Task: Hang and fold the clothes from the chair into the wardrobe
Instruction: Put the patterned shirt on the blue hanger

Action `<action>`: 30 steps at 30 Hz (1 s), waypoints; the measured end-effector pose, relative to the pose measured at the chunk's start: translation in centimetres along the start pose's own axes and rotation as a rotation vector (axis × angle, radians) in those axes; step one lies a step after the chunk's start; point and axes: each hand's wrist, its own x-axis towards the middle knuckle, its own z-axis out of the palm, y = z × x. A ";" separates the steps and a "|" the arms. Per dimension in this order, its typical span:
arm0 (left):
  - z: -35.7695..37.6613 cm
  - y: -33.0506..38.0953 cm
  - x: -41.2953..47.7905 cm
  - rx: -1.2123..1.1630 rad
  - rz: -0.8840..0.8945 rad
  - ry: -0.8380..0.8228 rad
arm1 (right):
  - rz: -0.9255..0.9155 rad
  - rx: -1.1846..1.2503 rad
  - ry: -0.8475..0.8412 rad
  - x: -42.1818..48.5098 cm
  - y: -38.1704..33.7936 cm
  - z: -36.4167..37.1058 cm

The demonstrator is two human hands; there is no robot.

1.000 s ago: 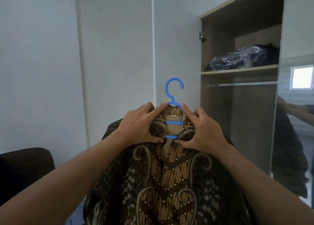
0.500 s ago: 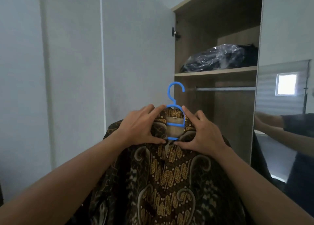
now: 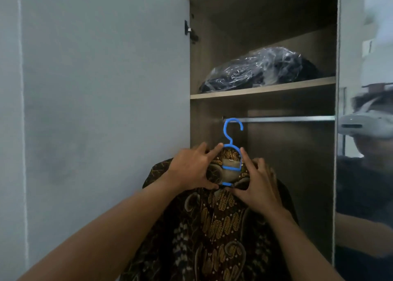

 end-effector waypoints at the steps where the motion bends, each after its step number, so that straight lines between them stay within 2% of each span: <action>1: 1.1 -0.3 1.4 0.002 0.006 0.013 | 0.029 -0.005 0.012 1.1 0.7 0.7; 9: 7.5 -0.2 11.9 -0.139 0.031 0.039 | 0.172 0.041 -0.018 9.1 6.9 2.9; 15: 10.1 0.3 17.6 -0.227 0.045 0.030 | 0.175 0.143 0.002 13.4 11.9 4.3; 19: 12.3 1.6 20.7 -0.228 0.039 0.031 | 0.217 0.101 -0.001 15.6 15.0 4.7; 24: 14.9 2.9 23.2 -0.270 0.027 0.041 | 0.144 0.135 0.085 16.7 18.3 5.6; 30: 17.2 4.4 24.6 -0.280 -0.013 0.037 | 0.080 0.041 0.152 17.8 20.7 6.2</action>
